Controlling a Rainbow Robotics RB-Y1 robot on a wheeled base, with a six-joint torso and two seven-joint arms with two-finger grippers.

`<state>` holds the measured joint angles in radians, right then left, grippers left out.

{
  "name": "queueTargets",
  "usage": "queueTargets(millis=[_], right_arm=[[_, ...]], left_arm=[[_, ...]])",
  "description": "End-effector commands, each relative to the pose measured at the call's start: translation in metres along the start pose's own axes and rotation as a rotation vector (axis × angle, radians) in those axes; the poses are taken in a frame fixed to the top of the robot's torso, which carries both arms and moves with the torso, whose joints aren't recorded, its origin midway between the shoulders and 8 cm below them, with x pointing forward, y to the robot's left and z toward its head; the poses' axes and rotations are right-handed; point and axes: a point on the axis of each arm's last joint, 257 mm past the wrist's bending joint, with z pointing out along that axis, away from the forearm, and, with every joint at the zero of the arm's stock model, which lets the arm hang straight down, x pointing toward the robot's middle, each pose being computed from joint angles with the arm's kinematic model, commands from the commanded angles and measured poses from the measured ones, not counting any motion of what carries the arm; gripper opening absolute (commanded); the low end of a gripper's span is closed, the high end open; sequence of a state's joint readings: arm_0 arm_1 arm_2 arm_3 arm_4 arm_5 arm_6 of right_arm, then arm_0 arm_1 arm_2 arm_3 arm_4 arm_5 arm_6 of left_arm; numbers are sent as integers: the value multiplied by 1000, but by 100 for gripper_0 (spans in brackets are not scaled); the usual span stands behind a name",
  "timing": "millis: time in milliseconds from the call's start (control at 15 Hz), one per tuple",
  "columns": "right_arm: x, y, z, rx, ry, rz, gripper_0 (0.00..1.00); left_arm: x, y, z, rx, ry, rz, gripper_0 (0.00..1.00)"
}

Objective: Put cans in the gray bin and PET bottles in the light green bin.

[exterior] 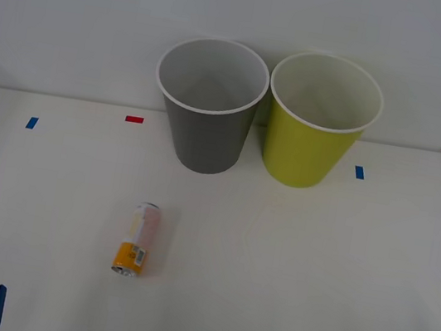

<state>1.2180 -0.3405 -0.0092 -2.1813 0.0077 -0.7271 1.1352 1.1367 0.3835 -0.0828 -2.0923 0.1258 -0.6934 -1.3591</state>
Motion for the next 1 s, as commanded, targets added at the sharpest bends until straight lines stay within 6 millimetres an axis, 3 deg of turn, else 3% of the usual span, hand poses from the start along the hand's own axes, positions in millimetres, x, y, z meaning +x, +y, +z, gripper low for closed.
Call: queueTargets(millis=[67, 1000], right_arm=[[0, 0, 0, 0, 0, 0, 100], [0, 0, 0, 0, 0, 0, 100]], left_arm=[[0, 0, 0, 0, 0, 0, 100], [0, 0, 0, 0, 0, 0, 100]])
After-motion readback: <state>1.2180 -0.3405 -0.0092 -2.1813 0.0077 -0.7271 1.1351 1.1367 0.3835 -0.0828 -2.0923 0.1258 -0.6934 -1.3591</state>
